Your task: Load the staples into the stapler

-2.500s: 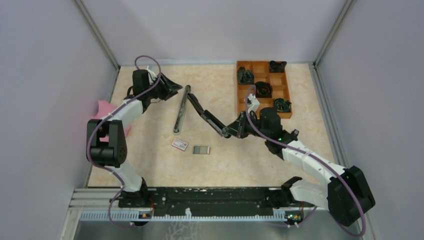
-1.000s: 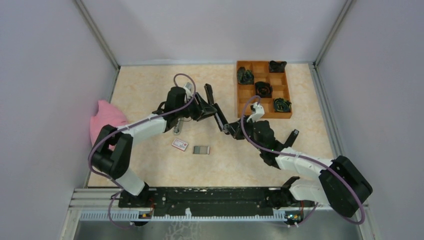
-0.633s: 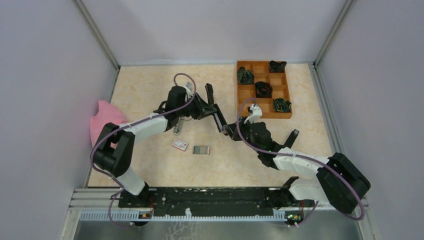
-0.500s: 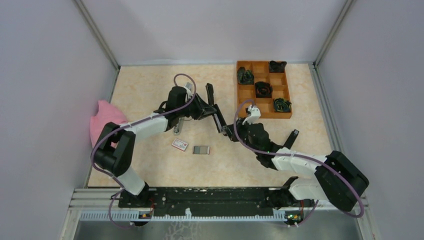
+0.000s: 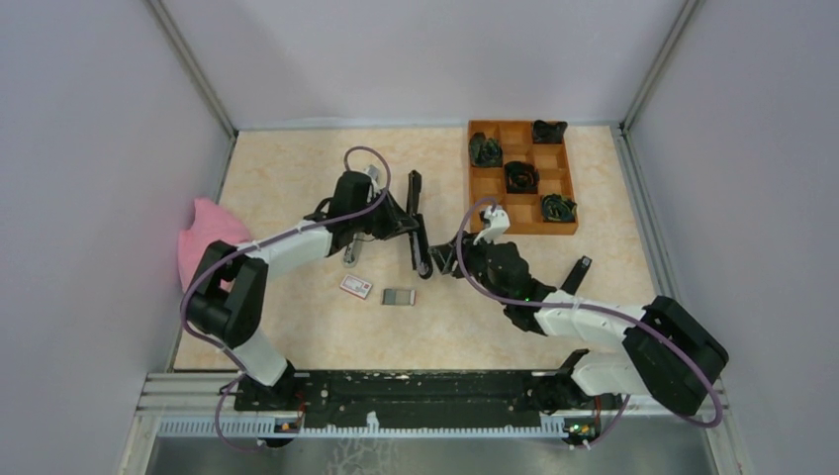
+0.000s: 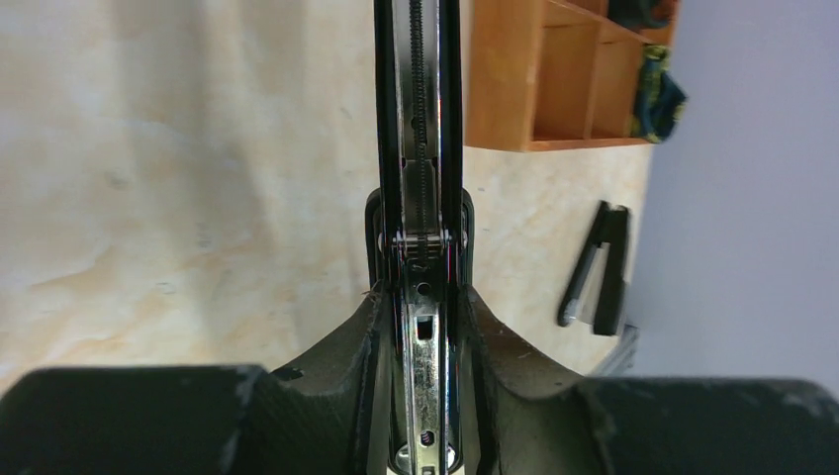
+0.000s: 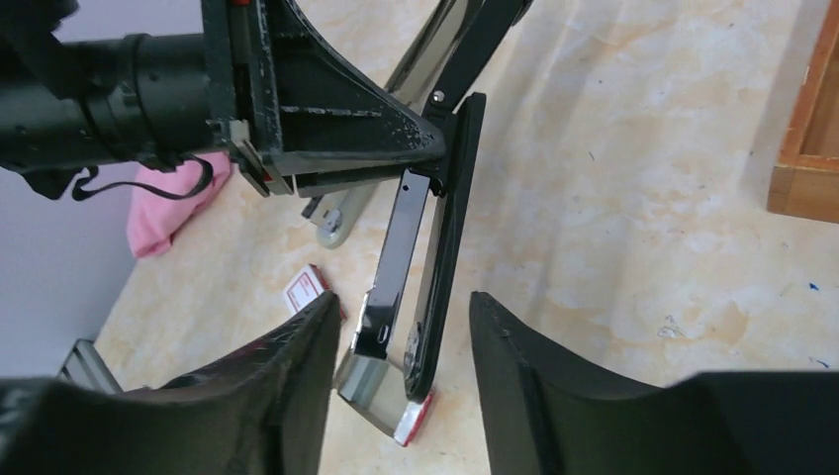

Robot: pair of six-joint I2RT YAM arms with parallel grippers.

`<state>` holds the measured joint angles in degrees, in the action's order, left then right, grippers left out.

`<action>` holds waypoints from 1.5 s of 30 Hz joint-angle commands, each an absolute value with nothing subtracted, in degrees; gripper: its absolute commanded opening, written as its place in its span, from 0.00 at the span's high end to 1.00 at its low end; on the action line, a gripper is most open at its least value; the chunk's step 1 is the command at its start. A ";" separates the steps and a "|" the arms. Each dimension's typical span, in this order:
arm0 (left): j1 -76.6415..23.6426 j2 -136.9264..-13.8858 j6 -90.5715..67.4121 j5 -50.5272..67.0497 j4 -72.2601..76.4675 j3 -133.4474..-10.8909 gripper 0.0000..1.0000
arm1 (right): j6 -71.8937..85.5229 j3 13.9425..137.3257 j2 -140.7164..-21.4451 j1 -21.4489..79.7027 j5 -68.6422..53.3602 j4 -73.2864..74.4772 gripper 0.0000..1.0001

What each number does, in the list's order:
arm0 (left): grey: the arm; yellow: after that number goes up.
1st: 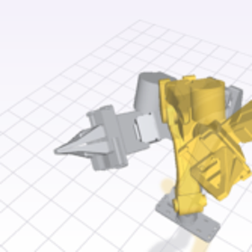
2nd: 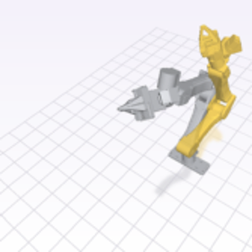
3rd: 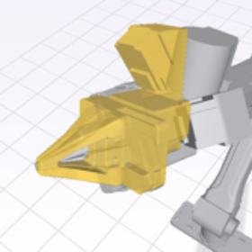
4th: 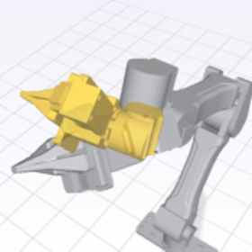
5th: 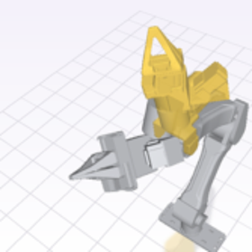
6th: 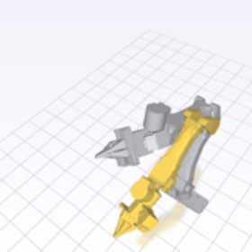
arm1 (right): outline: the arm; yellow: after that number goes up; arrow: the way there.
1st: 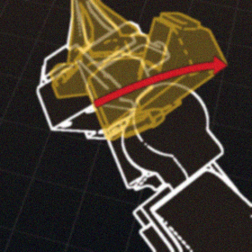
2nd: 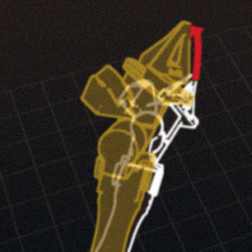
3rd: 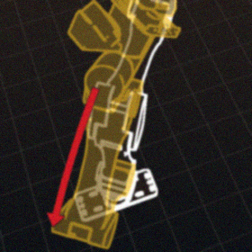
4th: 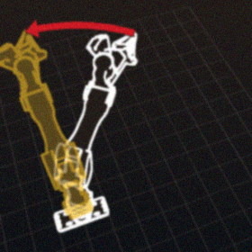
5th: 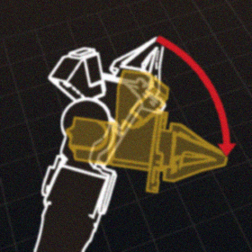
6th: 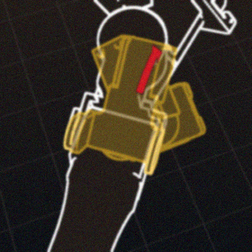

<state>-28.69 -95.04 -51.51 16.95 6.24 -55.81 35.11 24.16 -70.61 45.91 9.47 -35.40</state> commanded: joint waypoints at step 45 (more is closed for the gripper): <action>-27.34 -105.23 -20.07 -1.39 -28.00 -83.83 0.41 | 34.31 43.62 -59.15 22.82 28.87 32.41 0.01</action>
